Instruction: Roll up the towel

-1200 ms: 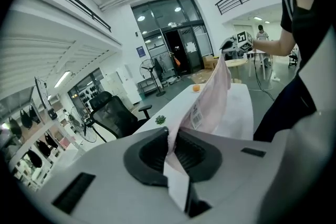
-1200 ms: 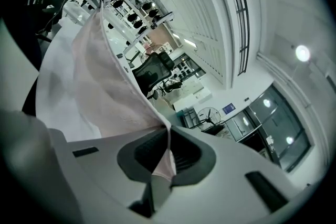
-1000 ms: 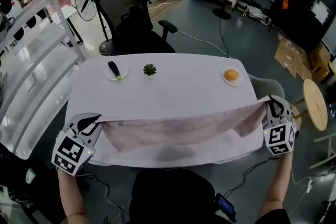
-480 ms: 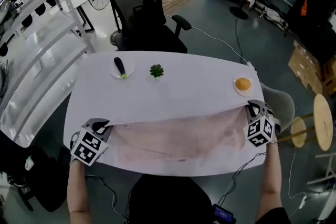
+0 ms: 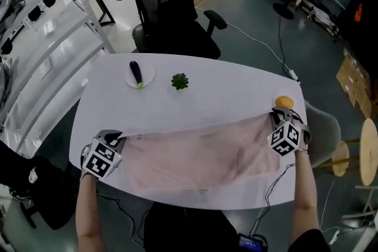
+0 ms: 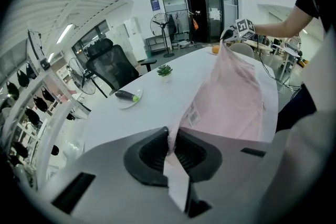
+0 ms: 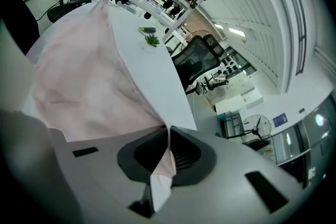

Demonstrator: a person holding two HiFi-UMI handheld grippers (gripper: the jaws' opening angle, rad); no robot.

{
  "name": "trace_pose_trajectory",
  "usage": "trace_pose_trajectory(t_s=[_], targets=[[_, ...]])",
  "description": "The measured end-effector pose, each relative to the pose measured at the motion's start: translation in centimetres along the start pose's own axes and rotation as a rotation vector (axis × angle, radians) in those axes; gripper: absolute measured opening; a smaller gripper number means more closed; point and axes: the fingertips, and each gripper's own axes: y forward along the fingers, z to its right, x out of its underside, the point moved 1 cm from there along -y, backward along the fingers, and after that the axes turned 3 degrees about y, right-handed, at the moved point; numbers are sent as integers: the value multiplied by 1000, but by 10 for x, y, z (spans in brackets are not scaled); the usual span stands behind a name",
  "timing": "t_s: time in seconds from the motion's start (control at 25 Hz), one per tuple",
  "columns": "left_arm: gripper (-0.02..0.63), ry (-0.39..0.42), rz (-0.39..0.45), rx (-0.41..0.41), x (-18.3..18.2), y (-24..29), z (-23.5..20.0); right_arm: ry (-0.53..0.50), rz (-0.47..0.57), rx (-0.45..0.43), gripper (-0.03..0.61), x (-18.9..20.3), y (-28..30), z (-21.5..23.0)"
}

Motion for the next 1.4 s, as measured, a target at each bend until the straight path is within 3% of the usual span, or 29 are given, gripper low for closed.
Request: trace_pose_trajectory(t_s=[0.72,0.96,1.08,1.24,1.4], targets=[[35,-94,-157,184,57,89,-56,-94,-112,-121,32,-68,133,4],[37,-101,-186,169,70,105,-69,-139,-130,-150,34,-81,171,2],[37,-74,-227,151,81,112,-67,-173,-154,-171,42,-83,189,-3],[41,31,-277,115,84,120,-62,-209,-176,-201,30,-79,200,-10],[40,54,-289,99,84,121,-61,-166,-180,-241,5,-78,201,-13]])
